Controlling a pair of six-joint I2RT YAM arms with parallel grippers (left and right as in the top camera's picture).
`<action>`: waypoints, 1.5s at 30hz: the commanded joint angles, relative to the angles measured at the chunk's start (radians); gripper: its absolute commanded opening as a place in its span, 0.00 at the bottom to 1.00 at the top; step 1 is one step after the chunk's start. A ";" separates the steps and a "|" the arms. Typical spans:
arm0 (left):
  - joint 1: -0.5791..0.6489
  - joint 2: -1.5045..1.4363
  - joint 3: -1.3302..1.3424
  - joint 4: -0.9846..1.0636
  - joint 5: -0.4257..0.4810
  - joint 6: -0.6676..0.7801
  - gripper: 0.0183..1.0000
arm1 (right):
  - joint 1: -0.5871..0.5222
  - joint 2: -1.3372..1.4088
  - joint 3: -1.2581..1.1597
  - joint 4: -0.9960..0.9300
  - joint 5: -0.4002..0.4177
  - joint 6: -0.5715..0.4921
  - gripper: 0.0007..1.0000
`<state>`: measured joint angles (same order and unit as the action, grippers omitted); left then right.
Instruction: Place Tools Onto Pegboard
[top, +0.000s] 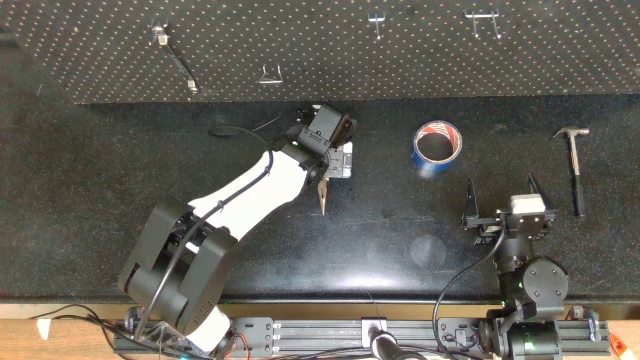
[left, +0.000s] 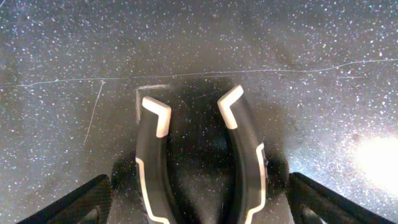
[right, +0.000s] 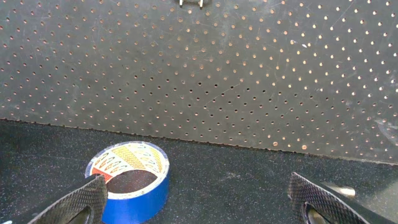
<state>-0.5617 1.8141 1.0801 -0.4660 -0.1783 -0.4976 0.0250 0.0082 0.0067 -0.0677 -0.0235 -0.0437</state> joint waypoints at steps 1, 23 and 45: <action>-0.002 0.012 0.021 -0.002 0.007 -0.026 0.70 | -0.005 -0.007 -0.003 -0.006 0.006 -0.011 0.94; -0.002 0.012 0.021 -0.002 0.034 -0.029 0.01 | -0.005 -0.007 -0.003 -0.006 0.006 -0.011 0.94; 0.225 -0.893 -0.457 0.779 -0.221 0.219 0.01 | -0.005 -0.007 -0.003 -0.006 0.006 -0.011 0.94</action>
<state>-0.4355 1.0138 0.7273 0.1989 -0.5606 -0.2939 0.0250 0.0074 0.0067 -0.0677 -0.0223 -0.0437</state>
